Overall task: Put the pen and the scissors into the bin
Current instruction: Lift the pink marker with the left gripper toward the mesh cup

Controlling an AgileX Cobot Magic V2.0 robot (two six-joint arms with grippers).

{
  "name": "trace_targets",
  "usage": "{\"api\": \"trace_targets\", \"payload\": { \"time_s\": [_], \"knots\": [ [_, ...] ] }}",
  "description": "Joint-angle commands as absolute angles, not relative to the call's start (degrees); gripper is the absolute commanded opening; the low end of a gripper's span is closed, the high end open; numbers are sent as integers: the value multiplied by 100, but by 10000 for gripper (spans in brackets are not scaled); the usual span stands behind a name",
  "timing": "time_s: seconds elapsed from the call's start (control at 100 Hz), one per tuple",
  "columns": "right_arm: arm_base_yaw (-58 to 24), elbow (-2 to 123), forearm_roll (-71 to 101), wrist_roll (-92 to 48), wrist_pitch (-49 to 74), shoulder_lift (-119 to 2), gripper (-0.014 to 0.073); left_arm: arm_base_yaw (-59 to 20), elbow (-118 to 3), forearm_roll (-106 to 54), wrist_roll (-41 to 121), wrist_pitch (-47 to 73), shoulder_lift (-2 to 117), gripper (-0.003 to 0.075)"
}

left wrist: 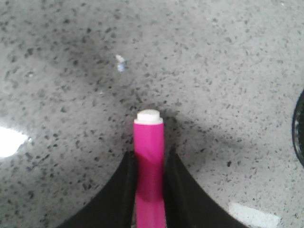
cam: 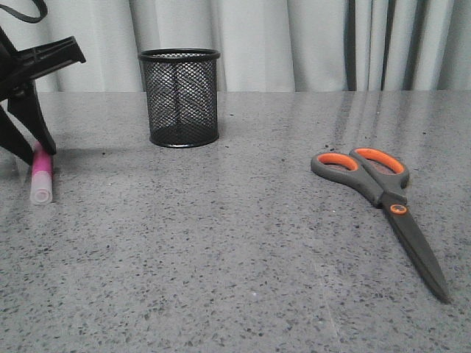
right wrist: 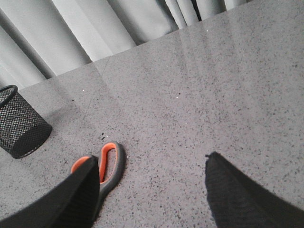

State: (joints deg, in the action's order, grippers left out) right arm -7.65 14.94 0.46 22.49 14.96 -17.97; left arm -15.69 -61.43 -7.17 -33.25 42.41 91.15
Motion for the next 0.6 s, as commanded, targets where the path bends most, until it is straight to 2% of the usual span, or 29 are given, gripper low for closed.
{"api": "trace_targets", "payload": {
  "time_s": [0.0, 0.16, 0.29, 0.39, 0.49, 0.59],
  "knots": [
    [-781, 1713, 67, 2228, 1163, -1888, 432, -1636, -6097, -698, -2927, 4437, 9191, -13],
    [-781, 1713, 67, 2228, 1163, -1888, 432, -1705, -6304, -923, -2125, 2937, 8705, -13],
    [-781, 1713, 67, 2228, 1167, -1888, 432, -2022, -6564, -946, -1260, 1462, 8069, -13],
    [-781, 1713, 67, 2228, 1167, -1888, 432, -2341, -6667, -946, -1178, 98, 7719, -8],
    [-781, 1713, 67, 2228, 1123, -1888, 432, -2695, -6667, -946, -1178, -1108, 7710, -8],
    [-781, 1713, 67, 2228, 1073, -1888, 432, -2907, -6667, -805, -1178, -1558, 7921, -8]
  ]
}}
